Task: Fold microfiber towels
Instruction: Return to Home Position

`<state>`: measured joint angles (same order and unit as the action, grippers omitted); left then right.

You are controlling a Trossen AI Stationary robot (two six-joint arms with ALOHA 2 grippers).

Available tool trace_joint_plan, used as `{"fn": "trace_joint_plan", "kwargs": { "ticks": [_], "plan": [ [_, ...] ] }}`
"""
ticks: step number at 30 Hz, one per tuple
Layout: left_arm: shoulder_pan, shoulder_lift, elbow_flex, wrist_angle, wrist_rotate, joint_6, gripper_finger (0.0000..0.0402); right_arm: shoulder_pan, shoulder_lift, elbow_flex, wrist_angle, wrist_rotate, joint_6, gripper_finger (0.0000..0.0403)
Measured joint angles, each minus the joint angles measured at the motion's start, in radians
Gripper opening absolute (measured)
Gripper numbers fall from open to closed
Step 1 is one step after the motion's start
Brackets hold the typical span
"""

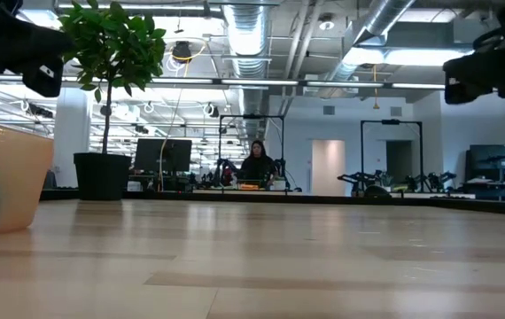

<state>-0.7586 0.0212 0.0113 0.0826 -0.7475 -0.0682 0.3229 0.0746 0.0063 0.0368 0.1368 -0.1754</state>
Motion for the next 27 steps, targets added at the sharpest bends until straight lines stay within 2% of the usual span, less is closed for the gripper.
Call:
{"fn": "trace_joint_plan", "kwargs": {
  "ticks": [3, 6, 27],
  "plan": [
    [0.000, 0.000, 0.000, 0.000, 0.001, -0.004, 0.0000, -0.025, 0.006, 0.000, -0.001, 0.003, -0.217, 0.0030],
    [0.000, 0.000, 0.000, 0.000, 0.002, 0.007, 0.0000, -0.044, 0.006, 0.000, 0.000, 0.002, -0.323, 0.0034],
    [0.000, 0.000, -0.001, -0.001, 0.003, 0.011, 0.0000, -0.057, 0.006, 0.000, 0.000, 0.002, -0.314, 0.0032]
  ]
}}
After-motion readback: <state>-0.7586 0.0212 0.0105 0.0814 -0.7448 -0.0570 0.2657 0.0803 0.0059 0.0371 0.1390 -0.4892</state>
